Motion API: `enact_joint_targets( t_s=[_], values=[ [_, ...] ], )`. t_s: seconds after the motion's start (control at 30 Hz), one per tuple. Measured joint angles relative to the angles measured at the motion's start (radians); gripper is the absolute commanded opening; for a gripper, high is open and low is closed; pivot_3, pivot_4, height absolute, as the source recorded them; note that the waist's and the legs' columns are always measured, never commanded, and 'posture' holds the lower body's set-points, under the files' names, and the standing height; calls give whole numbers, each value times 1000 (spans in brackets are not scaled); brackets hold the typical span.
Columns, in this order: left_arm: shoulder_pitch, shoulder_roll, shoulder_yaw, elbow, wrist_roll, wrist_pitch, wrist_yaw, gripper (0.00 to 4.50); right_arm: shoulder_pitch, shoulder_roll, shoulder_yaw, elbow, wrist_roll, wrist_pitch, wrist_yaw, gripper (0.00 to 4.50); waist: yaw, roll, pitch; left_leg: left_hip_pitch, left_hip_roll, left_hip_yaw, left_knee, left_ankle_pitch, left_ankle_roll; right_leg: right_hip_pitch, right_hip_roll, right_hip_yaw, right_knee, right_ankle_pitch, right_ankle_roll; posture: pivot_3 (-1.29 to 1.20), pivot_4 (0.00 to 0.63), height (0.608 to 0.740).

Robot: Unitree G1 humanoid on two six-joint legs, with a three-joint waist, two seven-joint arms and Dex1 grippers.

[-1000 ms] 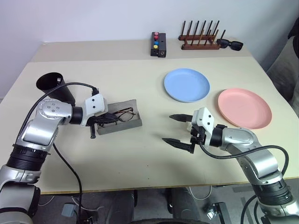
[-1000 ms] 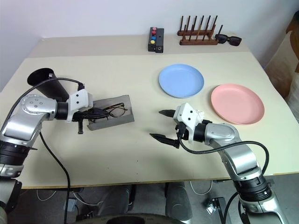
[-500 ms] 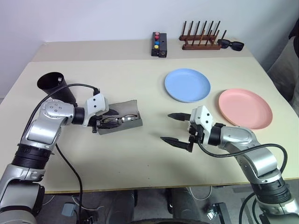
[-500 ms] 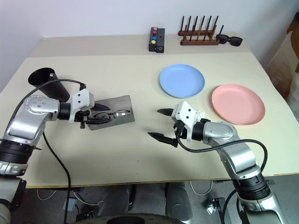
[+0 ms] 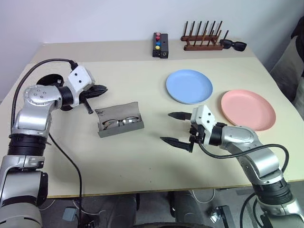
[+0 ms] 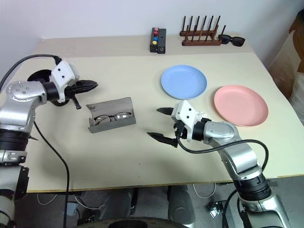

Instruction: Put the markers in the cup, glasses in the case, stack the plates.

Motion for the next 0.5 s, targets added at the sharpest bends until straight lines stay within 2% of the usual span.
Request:
enact_joint_targets(
  t_s=[0.2,0.33,0.5],
  values=[
    [71,-45,-30,-10,-10,-14,-37,59,1,3,8,1,-5,-15,-5,4500,3,0,0,-1,0,0,0,0,0,0,0,0,0,0,0,0,150,734],
    [140,-55,-33,-139,-89,49,-138,59,5,2,9,4,-5,-23,-5,4500,-1,0,0,0,0,0,0,0,0,0,0,0,0,0,0,0,150,734],
    [191,-47,-37,-242,-122,100,-201,59,8,2,8,5,-5,-31,-3,4500,-1,0,0,0,0,0,0,0,0,0,0,0,0,0,0,0,150,734]
  ],
)
